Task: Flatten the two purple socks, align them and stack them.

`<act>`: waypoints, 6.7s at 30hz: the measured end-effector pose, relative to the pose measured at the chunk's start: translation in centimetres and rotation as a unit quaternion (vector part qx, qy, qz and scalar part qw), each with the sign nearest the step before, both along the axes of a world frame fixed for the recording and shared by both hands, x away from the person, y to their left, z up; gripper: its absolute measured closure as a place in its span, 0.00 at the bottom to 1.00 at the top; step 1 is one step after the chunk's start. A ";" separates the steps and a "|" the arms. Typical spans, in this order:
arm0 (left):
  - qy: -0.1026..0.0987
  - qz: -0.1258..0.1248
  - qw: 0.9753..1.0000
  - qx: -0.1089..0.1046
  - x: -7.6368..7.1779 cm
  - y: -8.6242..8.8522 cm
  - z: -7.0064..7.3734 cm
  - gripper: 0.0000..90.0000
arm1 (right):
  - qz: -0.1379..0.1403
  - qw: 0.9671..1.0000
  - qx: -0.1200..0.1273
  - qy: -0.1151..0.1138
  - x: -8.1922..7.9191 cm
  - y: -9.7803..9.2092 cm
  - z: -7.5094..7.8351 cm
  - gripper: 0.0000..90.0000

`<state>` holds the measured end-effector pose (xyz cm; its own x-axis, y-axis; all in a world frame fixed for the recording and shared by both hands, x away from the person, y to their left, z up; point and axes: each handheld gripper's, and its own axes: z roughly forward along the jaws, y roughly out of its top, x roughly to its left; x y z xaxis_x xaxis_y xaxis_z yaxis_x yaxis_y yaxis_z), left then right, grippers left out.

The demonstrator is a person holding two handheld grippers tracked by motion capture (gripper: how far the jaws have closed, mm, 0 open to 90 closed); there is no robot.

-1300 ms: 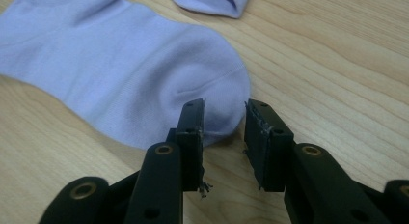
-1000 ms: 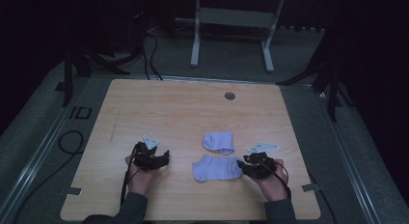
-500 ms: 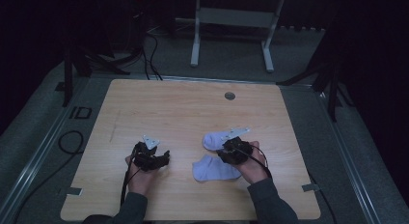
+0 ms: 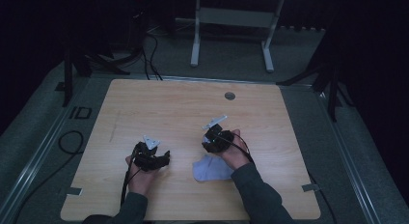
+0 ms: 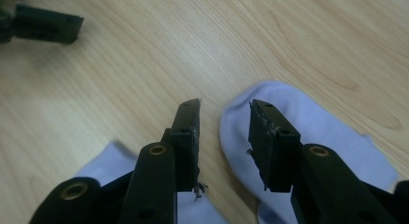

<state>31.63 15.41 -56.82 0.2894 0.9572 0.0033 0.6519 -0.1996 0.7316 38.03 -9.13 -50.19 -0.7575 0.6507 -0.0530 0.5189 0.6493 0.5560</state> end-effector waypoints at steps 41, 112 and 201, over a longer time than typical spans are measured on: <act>0.002 -0.004 1.000 0.001 0.0 -0.1 0.0 0.30 | -0.062 0.996 0.047 0.053 3.0 -0.5 -0.2 0.96; 0.002 -0.005 1.000 0.002 0.0 -0.1 0.0 0.30 | -0.085 0.994 -0.066 -0.011 1.1 -14.9 -2.4 0.63; 0.002 -0.006 1.000 0.001 0.0 -0.3 0.0 0.29 | -0.085 0.996 0.022 0.013 4.1 -11.9 -1.6 0.96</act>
